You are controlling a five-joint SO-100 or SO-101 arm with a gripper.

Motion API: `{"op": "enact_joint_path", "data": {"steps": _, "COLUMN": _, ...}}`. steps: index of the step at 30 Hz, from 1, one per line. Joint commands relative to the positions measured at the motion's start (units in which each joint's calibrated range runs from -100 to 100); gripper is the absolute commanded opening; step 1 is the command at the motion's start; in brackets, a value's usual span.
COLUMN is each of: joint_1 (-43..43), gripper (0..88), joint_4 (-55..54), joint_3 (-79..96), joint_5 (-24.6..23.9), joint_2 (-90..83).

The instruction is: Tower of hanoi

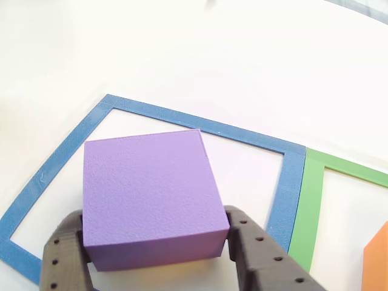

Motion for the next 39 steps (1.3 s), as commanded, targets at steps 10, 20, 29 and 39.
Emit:
{"op": "enact_joint_path", "data": {"steps": 10, "joint_1": 0.2, "gripper": 31.8, "joint_4": -2.0, "joint_3": -1.1, "joint_5": 0.5, "joint_2": 0.1}}
{"op": "enact_joint_path", "data": {"steps": 20, "joint_1": 0.2, "gripper": 32.1, "joint_4": 2.3, "joint_3": -0.1, "joint_5": 0.5, "joint_2": -10.9}}
{"op": "enact_joint_path", "data": {"steps": 29, "joint_1": 1.3, "gripper": 21.8, "joint_4": 26.1, "joint_3": 3.9, "joint_5": 0.5, "joint_2": -39.7}}
{"op": "enact_joint_path", "data": {"steps": 39, "joint_1": 4.8, "gripper": 1.2, "joint_4": 87.7, "joint_3": -6.0, "joint_5": 0.5, "joint_2": -80.1}}
